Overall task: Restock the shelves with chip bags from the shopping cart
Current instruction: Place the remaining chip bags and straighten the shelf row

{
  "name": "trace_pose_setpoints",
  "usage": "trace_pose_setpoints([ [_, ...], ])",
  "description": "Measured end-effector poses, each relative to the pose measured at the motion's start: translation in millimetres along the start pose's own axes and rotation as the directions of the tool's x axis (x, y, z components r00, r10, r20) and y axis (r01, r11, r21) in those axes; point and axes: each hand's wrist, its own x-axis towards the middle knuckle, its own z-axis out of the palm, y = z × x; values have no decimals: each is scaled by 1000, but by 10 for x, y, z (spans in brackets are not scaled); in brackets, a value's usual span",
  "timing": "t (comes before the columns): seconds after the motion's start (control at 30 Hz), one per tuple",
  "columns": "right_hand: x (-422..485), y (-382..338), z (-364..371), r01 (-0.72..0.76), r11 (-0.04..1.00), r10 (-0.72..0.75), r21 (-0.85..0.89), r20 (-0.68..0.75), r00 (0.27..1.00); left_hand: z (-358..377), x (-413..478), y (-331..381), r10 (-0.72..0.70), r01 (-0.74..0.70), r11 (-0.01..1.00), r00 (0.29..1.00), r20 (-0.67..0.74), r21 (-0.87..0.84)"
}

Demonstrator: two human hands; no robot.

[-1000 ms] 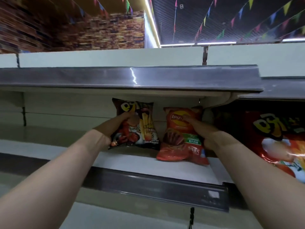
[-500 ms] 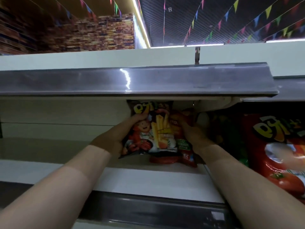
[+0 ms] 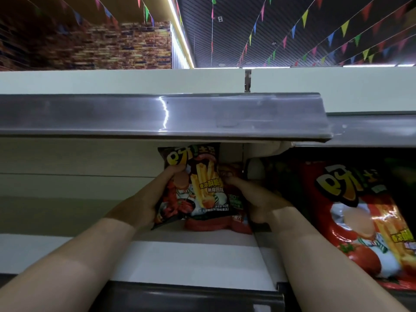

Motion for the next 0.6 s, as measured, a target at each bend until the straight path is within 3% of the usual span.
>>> trace_pose_setpoints([
  [0.1, 3, 27, 4, -27, 1000, 27, 10, -4, 1000, -10, 6, -1, 9, -10, 1000, 1000, -11, -6],
  [0.43, 174, 60, 70, 243, 970, -244, -32, -225, 943, -60, -7, 51, -38, 39, 999, 998, -40, 27],
  [0.5, 188, 84, 69, 275, 956, -293, -105, -234, 927, -31, -14, 47, -52, 54, 998, 998, -39, 36],
  [0.6, 155, 121, 76, 256, 894, -363, -368, -262, 894, -20, -21, 34, -52, 53, 998, 998, -34, 34],
])
